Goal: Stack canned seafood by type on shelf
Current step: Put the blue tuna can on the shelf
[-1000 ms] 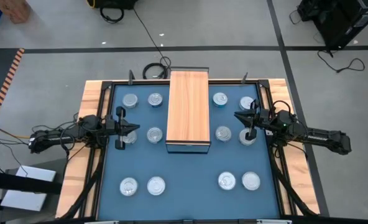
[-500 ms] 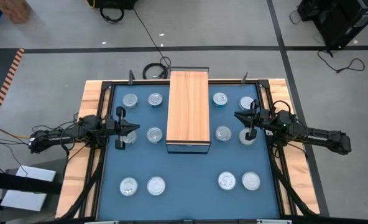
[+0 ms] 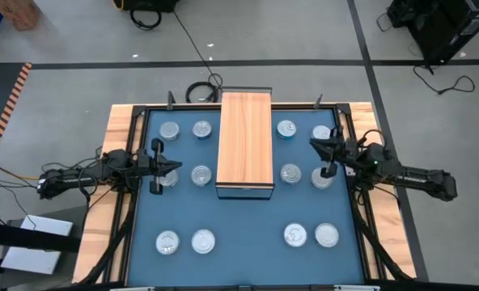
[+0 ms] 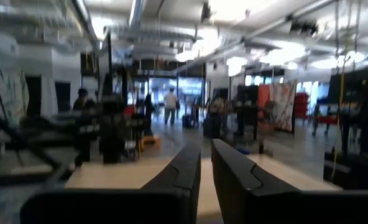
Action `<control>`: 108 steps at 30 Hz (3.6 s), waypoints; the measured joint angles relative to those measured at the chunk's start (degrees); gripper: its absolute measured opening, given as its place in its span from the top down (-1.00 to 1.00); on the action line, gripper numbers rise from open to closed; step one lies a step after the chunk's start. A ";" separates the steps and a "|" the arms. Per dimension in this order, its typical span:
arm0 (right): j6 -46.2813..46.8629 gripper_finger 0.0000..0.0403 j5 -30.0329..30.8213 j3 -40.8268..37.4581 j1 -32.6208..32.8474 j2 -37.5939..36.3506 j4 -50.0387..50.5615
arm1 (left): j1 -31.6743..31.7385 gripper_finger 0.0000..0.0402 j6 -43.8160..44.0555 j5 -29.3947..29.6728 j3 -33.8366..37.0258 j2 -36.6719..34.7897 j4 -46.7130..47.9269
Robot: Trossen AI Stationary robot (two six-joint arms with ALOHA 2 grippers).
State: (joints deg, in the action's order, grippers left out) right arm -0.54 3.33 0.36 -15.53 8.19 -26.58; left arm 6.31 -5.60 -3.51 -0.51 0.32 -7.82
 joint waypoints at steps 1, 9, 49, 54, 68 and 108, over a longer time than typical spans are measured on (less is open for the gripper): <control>0.66 0.74 0.77 0.02 -0.04 0.21 -2.23 | 0.00 0.99 -0.18 0.00 0.02 0.00 -0.02; 2.27 0.93 3.46 9.75 -0.07 5.91 11.30 | 0.02 0.99 -0.20 1.92 0.01 0.02 -1.64; 21.11 0.27 18.95 46.10 -25.39 70.26 73.91 | 0.01 0.99 1.55 1.73 0.00 0.04 -0.04; 20.08 0.26 16.08 46.10 -25.94 74.61 70.68 | 0.02 0.99 1.76 1.73 0.00 0.04 -0.04; 20.18 0.41 19.79 46.39 -25.90 82.71 67.64 | 0.01 0.99 1.83 2.02 0.00 0.04 -0.30; 26.55 1.00 -16.43 41.81 -14.79 59.79 58.66 | 0.02 0.99 1.11 2.84 -5.05 0.04 -0.13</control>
State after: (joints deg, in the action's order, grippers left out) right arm 26.02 -13.10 42.17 -30.32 67.97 32.08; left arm 6.33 -4.49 -0.67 -5.56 0.36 -7.95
